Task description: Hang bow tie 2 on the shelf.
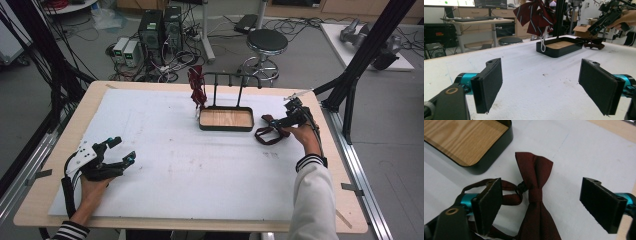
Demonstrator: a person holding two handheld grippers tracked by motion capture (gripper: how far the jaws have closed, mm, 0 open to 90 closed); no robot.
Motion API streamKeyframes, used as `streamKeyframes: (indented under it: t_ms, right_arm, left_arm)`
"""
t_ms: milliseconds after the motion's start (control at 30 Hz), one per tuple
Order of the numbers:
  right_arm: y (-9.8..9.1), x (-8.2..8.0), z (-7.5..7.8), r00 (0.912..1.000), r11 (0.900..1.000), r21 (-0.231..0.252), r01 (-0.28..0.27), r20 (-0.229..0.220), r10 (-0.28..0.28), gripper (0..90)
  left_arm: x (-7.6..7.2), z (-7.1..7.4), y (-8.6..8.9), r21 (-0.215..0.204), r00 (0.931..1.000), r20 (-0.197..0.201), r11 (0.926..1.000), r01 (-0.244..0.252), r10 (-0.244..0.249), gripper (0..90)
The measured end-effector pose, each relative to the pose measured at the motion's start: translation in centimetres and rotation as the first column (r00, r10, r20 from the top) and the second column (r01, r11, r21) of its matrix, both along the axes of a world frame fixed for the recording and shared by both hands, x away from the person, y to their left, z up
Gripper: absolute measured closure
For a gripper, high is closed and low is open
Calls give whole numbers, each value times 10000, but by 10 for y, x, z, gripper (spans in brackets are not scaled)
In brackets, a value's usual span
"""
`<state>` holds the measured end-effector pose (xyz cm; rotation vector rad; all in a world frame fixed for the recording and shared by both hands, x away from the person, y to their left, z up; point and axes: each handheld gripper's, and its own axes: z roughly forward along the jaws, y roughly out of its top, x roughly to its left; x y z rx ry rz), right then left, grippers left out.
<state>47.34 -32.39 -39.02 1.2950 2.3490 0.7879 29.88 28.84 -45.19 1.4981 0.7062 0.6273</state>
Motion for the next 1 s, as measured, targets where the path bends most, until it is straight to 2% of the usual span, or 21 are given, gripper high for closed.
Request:
streamKeyframes:
  t_ms: [167,400,633,767,1000]
  right_arm:
    - [1,2,-4,9998,9997,-233,70,-163,-74,251]
    - [1,5,-10,9984,9991,-411,115,-547,-137,258]
    - [4,7,-15,9973,9986,-531,21,-729,-60,258]
    - [6,9,-17,9967,9980,-632,-75,-815,23,354]
    - [4,10,-19,9952,9977,-676,49,-972,-115,436]
  left_arm:
    - [0,0,0,16,10000,0,10000,7,-7,197]
    - [0,0,0,16,10000,-3,10000,6,-6,197]
    - [0,0,0,1,10000,-9,10000,19,-19,197]
    - [0,0,0,-14,10000,-10,10000,34,-34,198]
    - [0,0,0,-15,10000,-16,10000,38,-39,198]
